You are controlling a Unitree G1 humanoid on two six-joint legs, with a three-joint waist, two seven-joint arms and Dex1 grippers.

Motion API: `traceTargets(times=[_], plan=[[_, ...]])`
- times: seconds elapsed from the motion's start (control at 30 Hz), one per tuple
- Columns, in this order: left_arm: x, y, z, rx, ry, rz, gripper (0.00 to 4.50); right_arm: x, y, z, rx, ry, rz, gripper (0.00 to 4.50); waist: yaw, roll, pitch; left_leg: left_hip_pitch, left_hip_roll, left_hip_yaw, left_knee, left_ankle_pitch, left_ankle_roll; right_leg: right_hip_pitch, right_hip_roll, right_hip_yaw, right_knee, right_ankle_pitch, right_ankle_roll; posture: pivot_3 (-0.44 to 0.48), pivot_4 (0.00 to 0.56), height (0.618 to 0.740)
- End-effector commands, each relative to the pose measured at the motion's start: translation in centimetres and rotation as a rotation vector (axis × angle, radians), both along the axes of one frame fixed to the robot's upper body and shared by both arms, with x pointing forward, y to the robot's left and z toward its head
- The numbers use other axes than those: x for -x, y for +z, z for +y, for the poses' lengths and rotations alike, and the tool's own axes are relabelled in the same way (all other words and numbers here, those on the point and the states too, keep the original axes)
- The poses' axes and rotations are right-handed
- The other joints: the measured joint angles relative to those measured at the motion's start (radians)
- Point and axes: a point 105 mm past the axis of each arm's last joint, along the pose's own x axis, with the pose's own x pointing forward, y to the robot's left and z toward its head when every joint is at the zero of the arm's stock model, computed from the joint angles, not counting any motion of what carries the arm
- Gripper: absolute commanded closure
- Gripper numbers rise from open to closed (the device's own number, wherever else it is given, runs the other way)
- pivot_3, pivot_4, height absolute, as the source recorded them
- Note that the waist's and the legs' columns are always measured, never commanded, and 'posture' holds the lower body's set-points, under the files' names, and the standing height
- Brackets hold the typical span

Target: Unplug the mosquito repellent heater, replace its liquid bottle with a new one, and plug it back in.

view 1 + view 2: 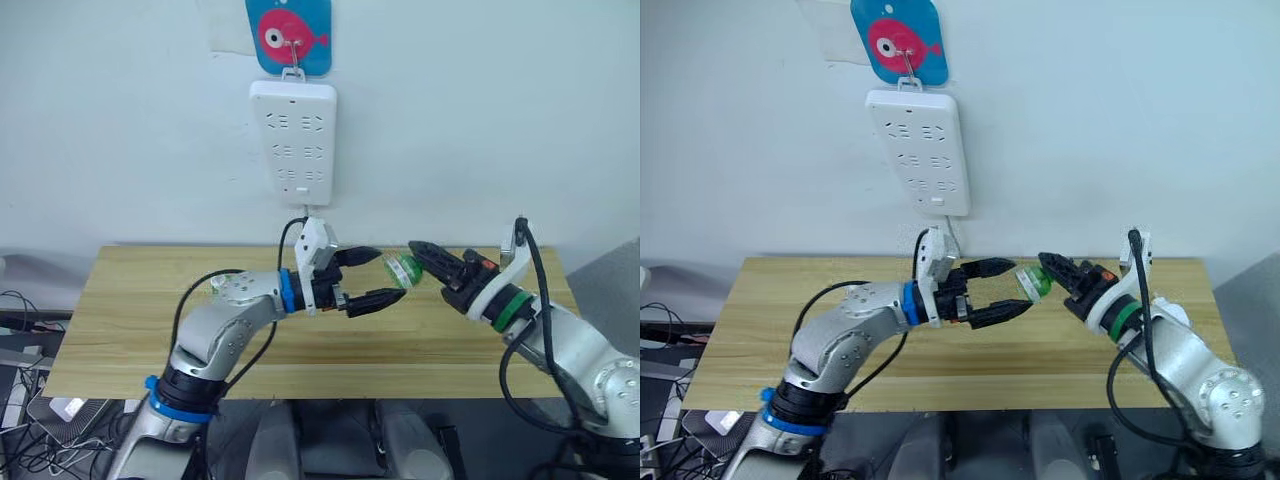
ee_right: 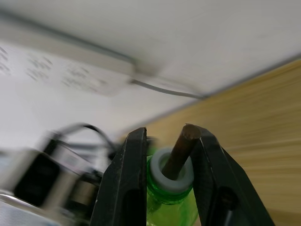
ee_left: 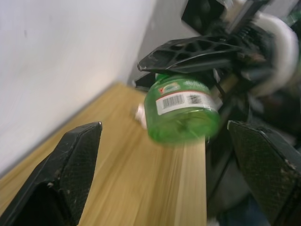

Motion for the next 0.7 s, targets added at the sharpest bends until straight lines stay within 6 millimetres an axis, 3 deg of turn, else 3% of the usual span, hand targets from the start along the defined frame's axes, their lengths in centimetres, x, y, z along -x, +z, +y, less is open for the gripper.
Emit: traceTargets(times=[0.03, 0.13, 0.27, 0.47, 0.7], plan=[[1.3, 0.5, -0.2, -0.070, -0.092, -0.088, 0.00, -1.0, -1.8, -1.7, 0.329, -0.005, -0.142, 3.64, 0.004, 0.000, 0.000, 0.000, 0.000, 0.000, 0.000, 0.000, 0.000, 0.000, 0.000, 0.000, 0.000, 0.000, 0.000, -0.164, 0.280, 0.740], [1.3, -0.2, -0.3, -0.121, -0.095, -0.115, 0.00, -2.5, -3.8, -4.0, 0.669, -0.088, -0.324, 3.64, 0.015, 0.000, 0.000, 0.000, 0.000, -0.001, 0.000, 0.000, 0.000, 0.000, 0.001, 0.000, -0.001, 0.000, 0.000, -0.147, 0.283, 0.740], [0.9, -0.3, -1.2, -0.114, -0.069, -0.152, 0.00, -3.5, -6.2, -5.0, 0.875, -0.144, -0.451, 3.64, 0.018, 0.000, 0.000, -0.001, 0.000, -0.001, -0.001, 0.001, -0.002, -0.001, 0.001, 0.000, -0.001, -0.001, 0.001, -0.142, 0.283, 0.740], [0.9, -1.2, -2.4, -0.108, -0.071, -0.187, 0.00, -4.2, -8.5, -5.5, 0.940, -0.226, -0.546, 3.64, 0.018, 0.000, 0.000, -0.001, -0.001, 0.000, 0.000, 0.001, -0.002, -0.001, 0.000, 0.000, 0.000, 0.000, 0.000, -0.140, 0.280, 0.740], [0.9, -1.5, -2.4, -0.110, -0.071, -0.187, 0.00, -5.1, -10.3, -5.6, 0.940, -0.273, -0.552, 3.64, 0.018, 0.000, 0.000, 0.001, 0.000, -0.001, 0.000, 0.002, -0.003, 0.000, 0.000, 0.000, 0.001, 0.000, 0.000, -0.128, 0.282, 0.740]])
